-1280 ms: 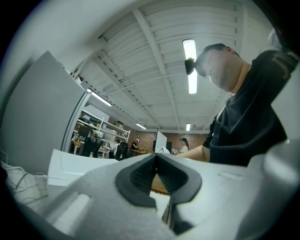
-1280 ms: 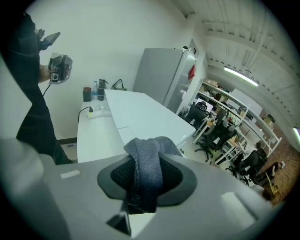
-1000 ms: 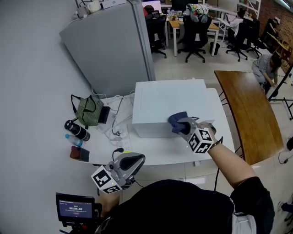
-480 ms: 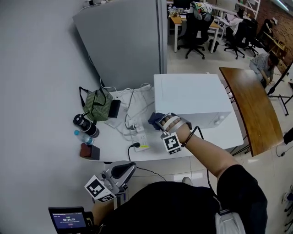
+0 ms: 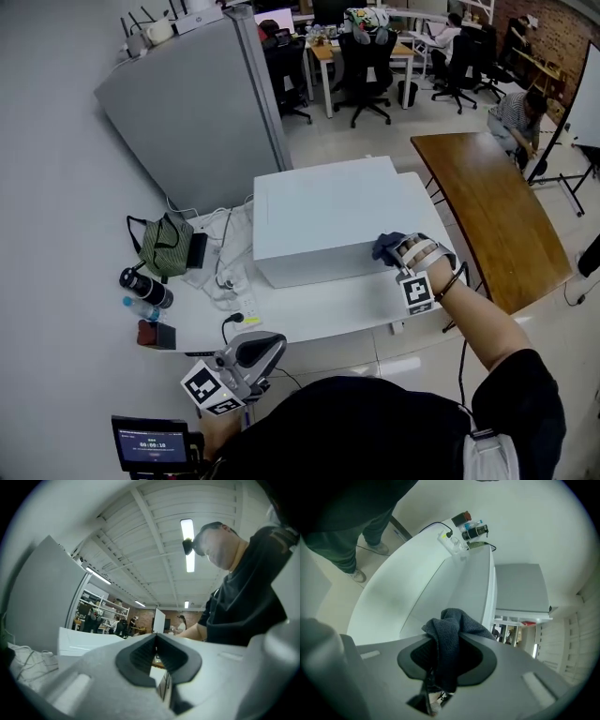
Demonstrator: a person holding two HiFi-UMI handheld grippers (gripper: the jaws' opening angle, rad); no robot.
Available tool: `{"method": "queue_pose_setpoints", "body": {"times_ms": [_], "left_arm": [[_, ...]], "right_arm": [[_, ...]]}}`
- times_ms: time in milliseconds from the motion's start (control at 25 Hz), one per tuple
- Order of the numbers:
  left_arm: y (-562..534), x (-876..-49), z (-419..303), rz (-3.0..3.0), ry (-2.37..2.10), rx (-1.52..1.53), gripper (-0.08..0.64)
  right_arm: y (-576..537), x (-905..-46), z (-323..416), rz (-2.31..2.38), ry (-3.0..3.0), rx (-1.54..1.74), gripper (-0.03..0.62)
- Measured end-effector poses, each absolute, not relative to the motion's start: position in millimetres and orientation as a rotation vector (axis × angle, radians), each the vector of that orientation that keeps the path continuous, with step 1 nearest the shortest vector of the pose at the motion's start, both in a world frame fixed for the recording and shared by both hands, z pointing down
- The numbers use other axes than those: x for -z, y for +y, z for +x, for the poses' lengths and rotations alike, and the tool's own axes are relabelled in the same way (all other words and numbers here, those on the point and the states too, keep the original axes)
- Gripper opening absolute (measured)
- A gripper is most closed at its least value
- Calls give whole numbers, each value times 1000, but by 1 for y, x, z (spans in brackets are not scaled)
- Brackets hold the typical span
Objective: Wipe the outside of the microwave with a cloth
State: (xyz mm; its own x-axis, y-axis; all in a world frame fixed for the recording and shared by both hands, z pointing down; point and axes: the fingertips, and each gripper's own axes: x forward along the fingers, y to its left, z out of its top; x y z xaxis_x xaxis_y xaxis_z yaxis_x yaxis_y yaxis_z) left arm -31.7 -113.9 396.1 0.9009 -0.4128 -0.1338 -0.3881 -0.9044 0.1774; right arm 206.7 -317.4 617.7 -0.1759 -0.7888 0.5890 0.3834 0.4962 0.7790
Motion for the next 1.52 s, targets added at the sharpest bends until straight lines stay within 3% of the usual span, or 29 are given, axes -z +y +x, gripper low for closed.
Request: {"method": "queue_pose_setpoints", "body": {"times_ms": [160,280,480,640,840,1040,1320,1520], "left_arm": [[-114,-391,7,2914,-595,249,5],[-111,-392,2,2906,-610,236,5],[-96,-403,-55,2879,-673,249,5],[-75,-418,-125,2882,-733,185,5],[-60,-423,-185,2851,-795,162,5],[-63,-429,-179,2848,-795,149,5],[-76,-420,-70,2882,-715,174,5],[-76,-417,-12,2877,-665,181,5]], "right_arm": [[-319,-610,278,467,-1398,1008,98],[-312,-600,274,591,-1556,839,98],[-278,-608,86,749,-2451,12,98],[-308,-635,-63,837,-2695,-671,98],[-336,-635,-121,1014,-2730,-964,97],[-344,-637,-41,1200,-2696,-1043,95],[-342,-631,191,1564,-2591,-1107,95],[-328,-650,247,1668,-2553,-1262,91]]}}
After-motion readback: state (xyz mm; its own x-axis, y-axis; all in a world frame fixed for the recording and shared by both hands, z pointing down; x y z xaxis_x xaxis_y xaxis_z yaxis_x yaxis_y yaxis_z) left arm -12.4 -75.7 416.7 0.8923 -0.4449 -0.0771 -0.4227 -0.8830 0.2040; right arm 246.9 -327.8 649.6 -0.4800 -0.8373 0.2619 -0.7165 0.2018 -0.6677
